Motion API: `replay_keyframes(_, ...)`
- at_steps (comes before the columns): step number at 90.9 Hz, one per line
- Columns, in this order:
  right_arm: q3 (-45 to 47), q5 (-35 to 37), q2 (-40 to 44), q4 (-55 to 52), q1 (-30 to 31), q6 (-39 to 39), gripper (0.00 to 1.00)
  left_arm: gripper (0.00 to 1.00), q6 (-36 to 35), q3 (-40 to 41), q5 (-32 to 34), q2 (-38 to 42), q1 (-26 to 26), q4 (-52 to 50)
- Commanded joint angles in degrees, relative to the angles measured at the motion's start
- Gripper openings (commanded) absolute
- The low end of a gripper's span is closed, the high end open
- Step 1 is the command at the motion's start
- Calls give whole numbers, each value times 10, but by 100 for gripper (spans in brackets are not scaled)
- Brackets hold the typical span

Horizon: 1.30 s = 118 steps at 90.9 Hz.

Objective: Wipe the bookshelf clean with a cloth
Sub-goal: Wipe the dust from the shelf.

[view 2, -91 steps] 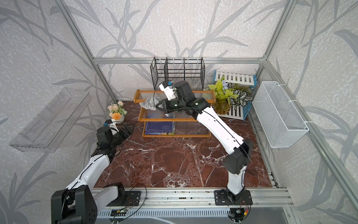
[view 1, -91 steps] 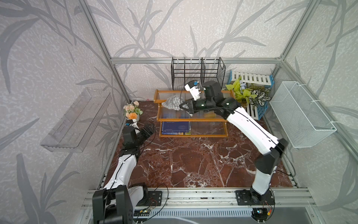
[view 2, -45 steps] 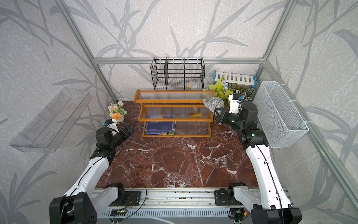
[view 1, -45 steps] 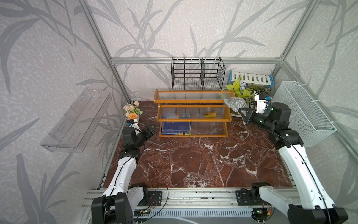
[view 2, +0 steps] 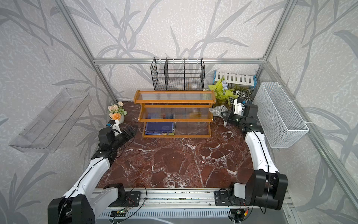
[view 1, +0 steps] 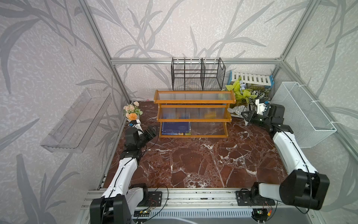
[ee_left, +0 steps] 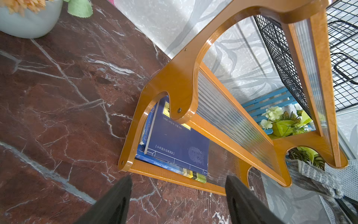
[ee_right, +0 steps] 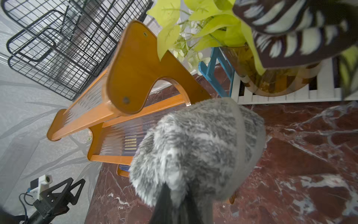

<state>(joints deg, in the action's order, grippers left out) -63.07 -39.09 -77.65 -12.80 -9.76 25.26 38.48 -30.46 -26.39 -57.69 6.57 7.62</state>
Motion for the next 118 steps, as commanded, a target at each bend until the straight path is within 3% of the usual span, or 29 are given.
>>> replay_keyframes(1, -44, -40, -32, 83, -2, 13, 0, 80, -10, -7, 18, -8, -7, 2)
replay_keyframes(16, -81, -54, -105, 135, -2, 31, 0, 81, -6, -9, 30, -23, -15, 11)
replay_keyframes(30, -86, -103, -164, 248, 4, 100, 0, 81, 0, -14, 40, -38, -27, 21)
replay_keyframes(44, -84, -120, -171, 313, 17, 146, 0, 81, -1, -18, 48, -45, -36, 22)
replay_keyframes(63, -100, -99, -153, 301, 20, 135, 0, 81, 1, -15, 49, -57, -41, 35)
replay_keyframes(118, -131, -40, -220, 352, 54, 150, 0, 81, 5, -18, 54, -59, -54, 40)
